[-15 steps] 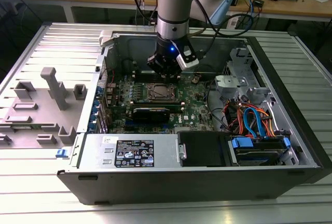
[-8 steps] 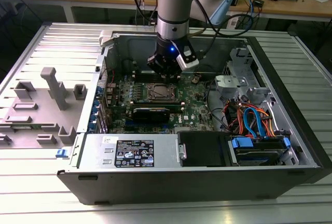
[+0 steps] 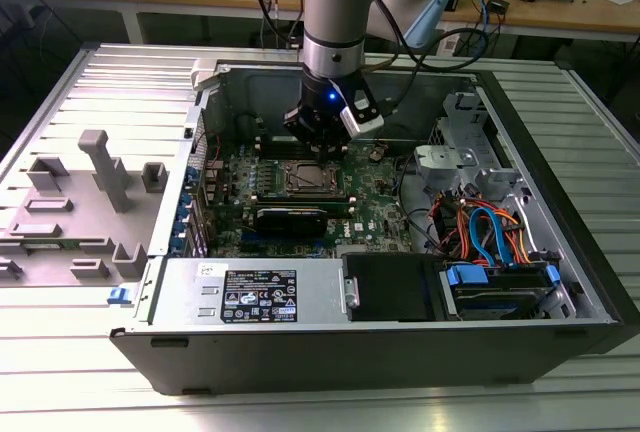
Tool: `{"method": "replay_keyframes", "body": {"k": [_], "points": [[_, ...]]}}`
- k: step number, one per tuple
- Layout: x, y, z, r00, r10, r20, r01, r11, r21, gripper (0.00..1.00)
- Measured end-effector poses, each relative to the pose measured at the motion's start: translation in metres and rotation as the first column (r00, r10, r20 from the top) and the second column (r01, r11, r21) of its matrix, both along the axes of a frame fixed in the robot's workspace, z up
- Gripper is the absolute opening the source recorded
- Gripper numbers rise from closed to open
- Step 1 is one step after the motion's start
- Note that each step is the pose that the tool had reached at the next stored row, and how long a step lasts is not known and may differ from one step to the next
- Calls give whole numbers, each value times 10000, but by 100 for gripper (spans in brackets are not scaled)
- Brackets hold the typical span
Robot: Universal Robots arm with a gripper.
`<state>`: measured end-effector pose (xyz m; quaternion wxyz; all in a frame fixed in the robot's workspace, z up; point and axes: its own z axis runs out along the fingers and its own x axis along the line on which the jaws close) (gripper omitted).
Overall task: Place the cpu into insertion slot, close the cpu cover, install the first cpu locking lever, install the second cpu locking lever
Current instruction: 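Install the second cpu locking lever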
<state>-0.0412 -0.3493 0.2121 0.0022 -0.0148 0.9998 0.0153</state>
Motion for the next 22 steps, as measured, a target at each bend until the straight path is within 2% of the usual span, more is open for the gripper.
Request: {"method": "replay_keyframes", "body": {"k": [10,16,18,22], "points": [[0,-6,0,10000,0,0,0,10000,-2,11],[1,-16,43,10000,1,-4,-1,10000,-5,11],[1,-29,44,10000,2,-5,-2,10000,-5,11],[1,-84,39,10000,0,-5,0,10000,-5,11]]}}
